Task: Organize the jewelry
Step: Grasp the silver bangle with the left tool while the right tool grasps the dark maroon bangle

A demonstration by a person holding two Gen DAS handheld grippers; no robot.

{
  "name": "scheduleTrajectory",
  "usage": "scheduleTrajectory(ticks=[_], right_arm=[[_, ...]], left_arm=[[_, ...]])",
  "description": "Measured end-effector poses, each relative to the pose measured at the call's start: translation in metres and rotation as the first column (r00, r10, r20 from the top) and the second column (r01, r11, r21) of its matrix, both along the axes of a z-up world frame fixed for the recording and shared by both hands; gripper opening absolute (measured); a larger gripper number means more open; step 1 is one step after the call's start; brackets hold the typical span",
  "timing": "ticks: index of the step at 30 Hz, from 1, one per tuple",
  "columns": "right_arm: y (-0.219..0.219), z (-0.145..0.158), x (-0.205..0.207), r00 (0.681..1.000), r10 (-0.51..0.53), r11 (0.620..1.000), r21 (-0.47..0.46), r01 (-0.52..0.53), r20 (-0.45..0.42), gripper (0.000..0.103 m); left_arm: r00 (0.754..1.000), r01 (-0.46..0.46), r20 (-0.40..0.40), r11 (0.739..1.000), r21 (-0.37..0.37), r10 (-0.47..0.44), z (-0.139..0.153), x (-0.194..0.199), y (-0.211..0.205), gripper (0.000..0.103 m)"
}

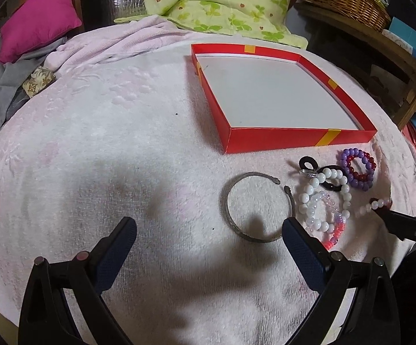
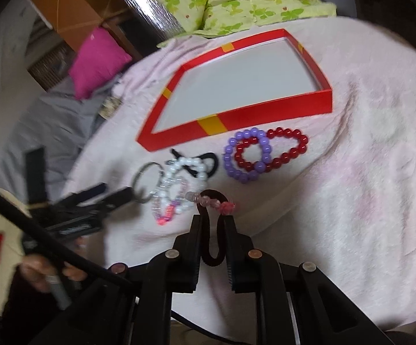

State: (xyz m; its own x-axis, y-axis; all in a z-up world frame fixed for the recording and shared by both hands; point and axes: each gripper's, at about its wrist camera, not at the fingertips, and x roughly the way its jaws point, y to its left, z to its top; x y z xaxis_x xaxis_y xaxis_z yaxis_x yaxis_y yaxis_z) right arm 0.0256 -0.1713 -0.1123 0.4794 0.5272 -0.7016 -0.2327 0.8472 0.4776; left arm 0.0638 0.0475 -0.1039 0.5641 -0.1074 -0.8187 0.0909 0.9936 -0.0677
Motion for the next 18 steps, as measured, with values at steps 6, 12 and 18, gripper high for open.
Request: scheduleTrajectory(ticks=[6, 12, 18], right_arm=[[-0.006, 0.006, -0.004, 0.999, 0.038, 0.979, 0.2, -0.038, 0.004, 0.016], [-0.01, 0.009, -0.006, 1.0, 0.02, 0.968, 0.251, -0.021, 0.007, 0.016], [-0.017, 0.008, -0.007, 1.0, 0.006, 0.969, 0.245, -0.006, 0.002, 0.016]], left_arm=[[0.999, 0.037, 0.006, 0.999, 0.028, -0.037, -0.004, 0.003, -0.008, 0.083], [0.998, 0.053, 0.031, 0.998, 0.031, -0.054, -0.002, 0.004, -0.02, 0.082], [1.0, 0.024, 0.021, 0.998, -0.054, -0.023, 0.001, 0.008, -0.017, 0.082]])
